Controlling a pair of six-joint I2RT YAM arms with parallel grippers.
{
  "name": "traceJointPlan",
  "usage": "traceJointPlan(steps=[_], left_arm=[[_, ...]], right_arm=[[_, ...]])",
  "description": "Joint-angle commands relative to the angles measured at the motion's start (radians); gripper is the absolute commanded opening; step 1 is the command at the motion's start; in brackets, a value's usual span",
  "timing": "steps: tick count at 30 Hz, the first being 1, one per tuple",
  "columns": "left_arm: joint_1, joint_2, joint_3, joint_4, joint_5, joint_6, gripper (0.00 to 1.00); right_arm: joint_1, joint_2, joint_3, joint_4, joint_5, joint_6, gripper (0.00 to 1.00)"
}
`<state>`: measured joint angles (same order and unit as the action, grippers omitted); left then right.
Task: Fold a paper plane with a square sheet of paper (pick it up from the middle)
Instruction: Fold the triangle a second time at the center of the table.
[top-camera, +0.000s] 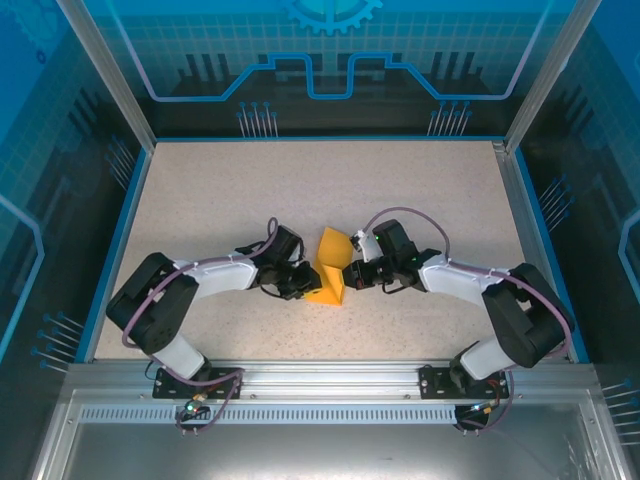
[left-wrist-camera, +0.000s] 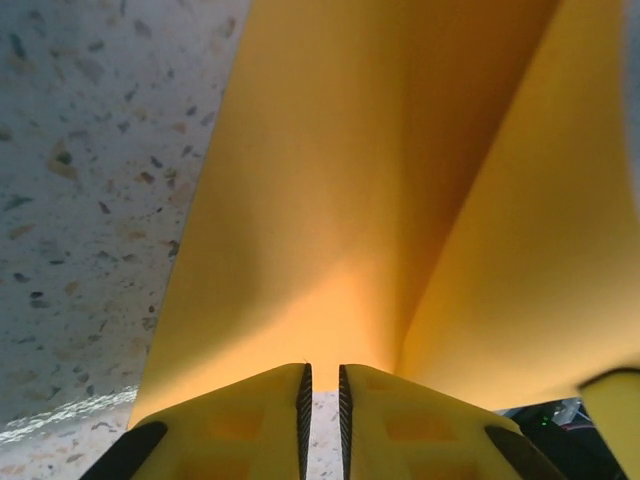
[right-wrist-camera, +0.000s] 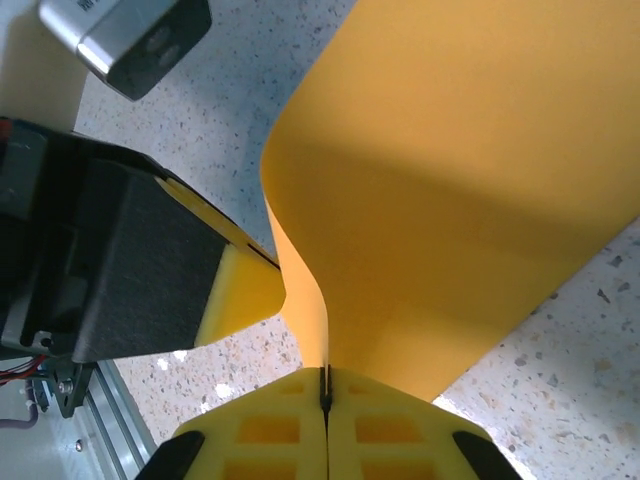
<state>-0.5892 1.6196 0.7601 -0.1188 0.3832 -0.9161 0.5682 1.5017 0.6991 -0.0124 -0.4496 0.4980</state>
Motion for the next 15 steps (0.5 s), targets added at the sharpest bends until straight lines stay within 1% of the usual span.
traceJointPlan(steps=[1, 5, 12, 15], left_arm=[[-0.006, 0.033, 0.023, -0.008, 0.01, 0.005, 0.17], [-0.015, 0.066, 0.016, -0.027, -0.007, 0.005, 0.13], [-0.017, 0.052, -0.01, -0.058, -0.062, 0.017, 0.13], [-0.018, 0.05, -0.009, -0.067, -0.064, 0.022, 0.13]], right_arm=[[-0.014, 0.021, 0.017, -0.041, 0.009, 0.004, 0.06], [-0.014, 0.038, 0.031, -0.059, 0.03, 0.008, 0.06], [-0.015, 0.088, 0.071, -0.104, 0.07, 0.004, 0.06], [-0.015, 0.1, 0.088, -0.122, 0.085, -0.005, 0.06]])
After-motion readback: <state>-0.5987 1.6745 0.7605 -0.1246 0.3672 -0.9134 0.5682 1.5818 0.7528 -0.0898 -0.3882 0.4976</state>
